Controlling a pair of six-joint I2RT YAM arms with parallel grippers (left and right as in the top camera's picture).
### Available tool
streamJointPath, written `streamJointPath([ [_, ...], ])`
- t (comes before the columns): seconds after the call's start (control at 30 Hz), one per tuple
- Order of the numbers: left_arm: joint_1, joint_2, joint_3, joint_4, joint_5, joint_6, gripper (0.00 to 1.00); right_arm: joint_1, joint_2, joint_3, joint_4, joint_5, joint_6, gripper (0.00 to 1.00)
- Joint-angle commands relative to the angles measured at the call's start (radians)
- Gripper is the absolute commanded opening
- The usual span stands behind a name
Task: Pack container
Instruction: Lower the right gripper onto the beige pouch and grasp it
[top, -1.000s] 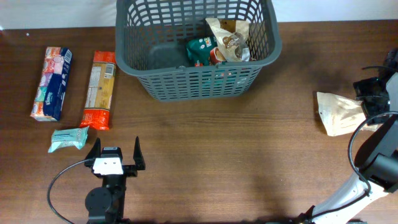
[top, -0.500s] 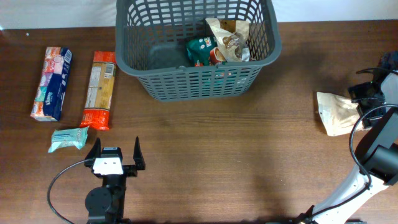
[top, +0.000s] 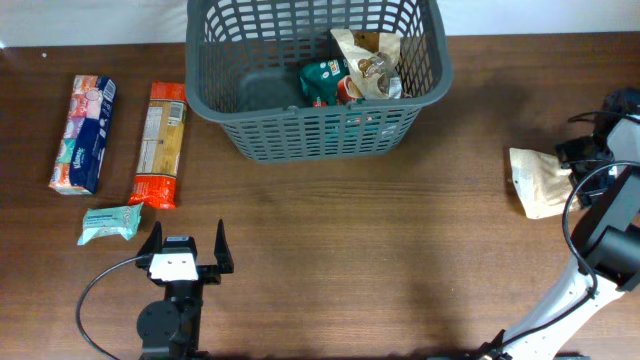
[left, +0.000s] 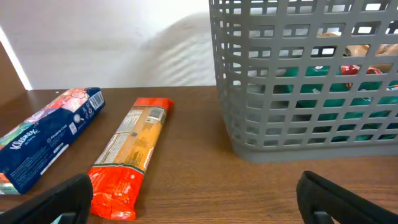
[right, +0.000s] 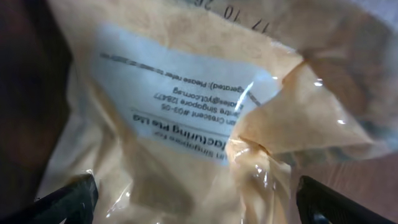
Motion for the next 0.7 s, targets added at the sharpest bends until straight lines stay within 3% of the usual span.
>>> streamJointPath([
  [0.0,0.006,-0.009,-0.006,-0.001,0.011,-0.003,0.99,-0.004,0.020,-0.009,0.002,0.021,0.000,0.99],
  [0.53,0.006,-0.009,-0.006,-0.001,0.011,-0.003,0.99,-0.004,0.020,-0.107,0.079,0.016,-0.001,0.99],
  [0.6,0.006,-0.009,-0.006,-0.001,0.011,-0.003,0.99,-0.004,0.020,-0.114,0.083,0.014,-0.001,0.76],
  [0.63,0.006,-0.009,-0.006,-0.001,0.011,-0.003,0.99,-0.004,0.020,-0.114,0.083,0.011,-0.001,0.54],
  [0.67,0.006,-0.009,-0.006,-0.001,0.011,-0.003,0.99,-0.004,0.020,-0.114,0.084,0.005,-0.001,0.40],
])
